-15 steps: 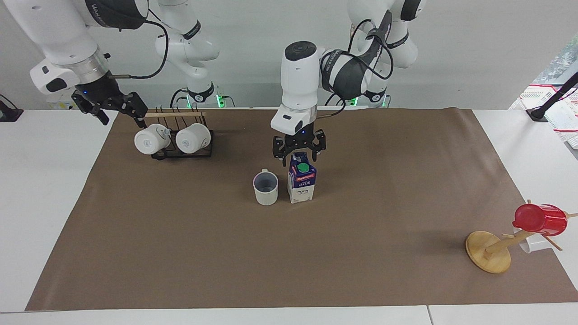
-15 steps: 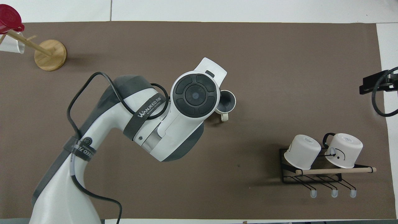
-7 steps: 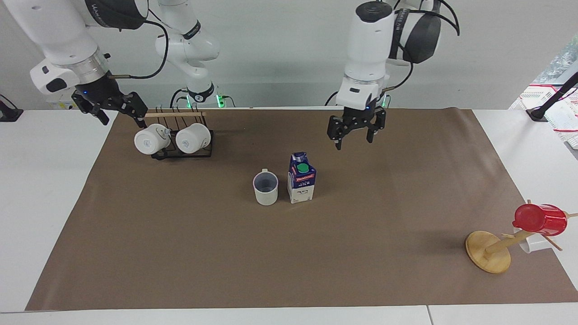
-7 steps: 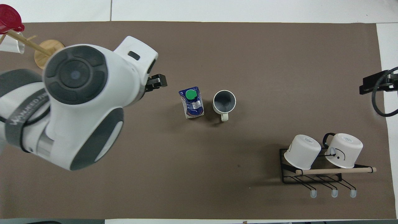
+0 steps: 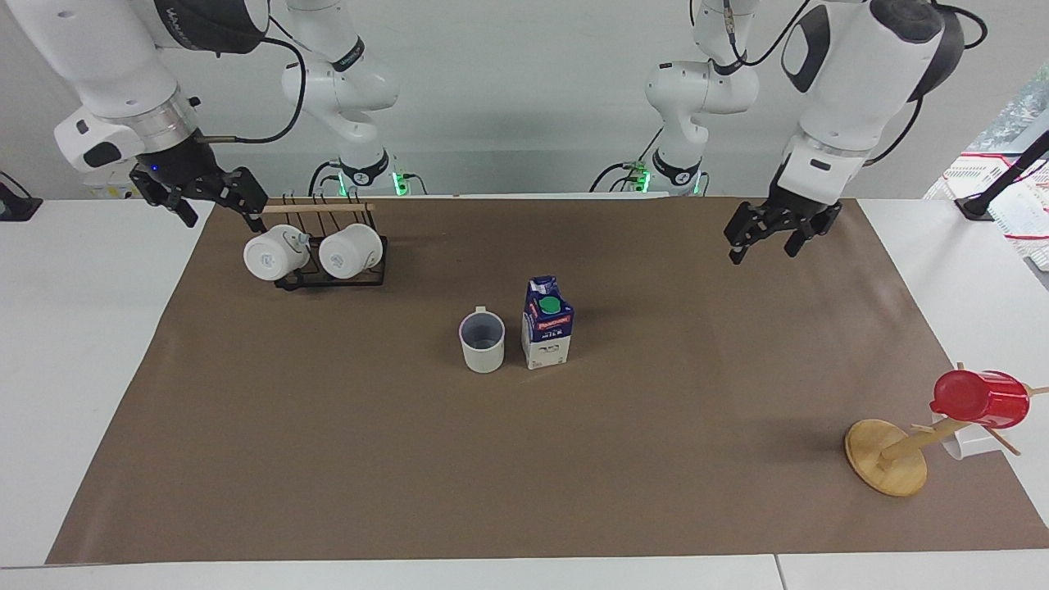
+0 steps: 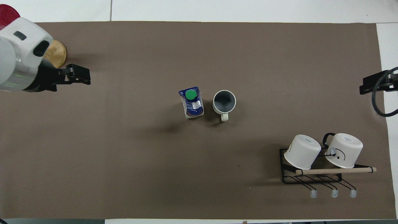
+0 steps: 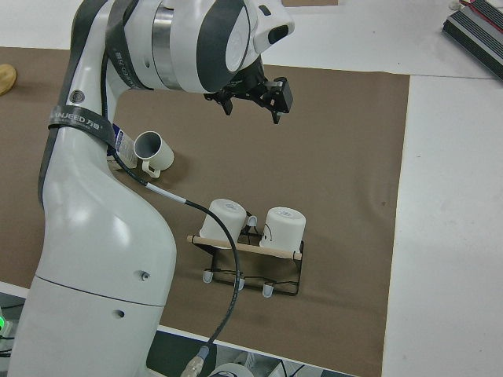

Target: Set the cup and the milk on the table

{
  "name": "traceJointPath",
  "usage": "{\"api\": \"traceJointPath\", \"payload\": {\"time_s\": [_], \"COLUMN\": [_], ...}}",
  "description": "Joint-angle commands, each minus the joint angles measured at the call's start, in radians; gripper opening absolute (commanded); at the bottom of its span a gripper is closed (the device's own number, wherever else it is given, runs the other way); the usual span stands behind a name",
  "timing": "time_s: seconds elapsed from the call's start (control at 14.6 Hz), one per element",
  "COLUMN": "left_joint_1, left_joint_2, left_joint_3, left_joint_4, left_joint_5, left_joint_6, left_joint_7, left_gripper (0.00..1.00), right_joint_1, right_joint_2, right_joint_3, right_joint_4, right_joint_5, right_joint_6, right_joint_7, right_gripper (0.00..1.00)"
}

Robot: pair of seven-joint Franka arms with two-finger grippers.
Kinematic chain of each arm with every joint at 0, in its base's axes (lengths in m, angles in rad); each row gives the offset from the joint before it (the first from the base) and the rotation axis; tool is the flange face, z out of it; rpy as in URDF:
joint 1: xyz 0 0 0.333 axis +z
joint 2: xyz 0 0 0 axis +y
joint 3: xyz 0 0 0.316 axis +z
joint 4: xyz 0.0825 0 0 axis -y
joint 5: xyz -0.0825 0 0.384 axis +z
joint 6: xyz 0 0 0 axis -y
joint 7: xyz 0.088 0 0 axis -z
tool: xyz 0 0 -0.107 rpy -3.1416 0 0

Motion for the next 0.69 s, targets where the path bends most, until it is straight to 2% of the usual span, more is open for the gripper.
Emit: {"api": "traceJointPath", "payload": {"time_s": [0.0, 0.27, 0.62], "left_joint_1": [0.069, 0.117, 0.136], "left_joint_2": [0.008, 0.048, -0.015], "left_joint_3": [-0.004, -0.003, 0.003], "left_joint_4": [0.118, 0.222, 0.14], "left_joint_5": [-0.02, -0.02, -0.025], "left_joint_6": [-0.139, -0.248, -0.244], "left_joint_7": [0.117, 0.169, 0.243], "left_gripper": [1.0, 1.0, 1.0], "right_joint_1": [-0.011, -0.011, -0.01], "right_joint_2": [-0.008, -0.008, -0.009], "right_joint_3": [0.01, 0.011, 0.011], "right_joint_4": [-0.011, -0.011, -0.014], "right_joint_5": [-0.017, -0.015, -0.013], "right_joint_6": [0.008, 0.006, 0.011], "right_joint_7": [-0.006, -0.003, -0.003], "right_gripper": [1.0, 1.0, 1.0]}}
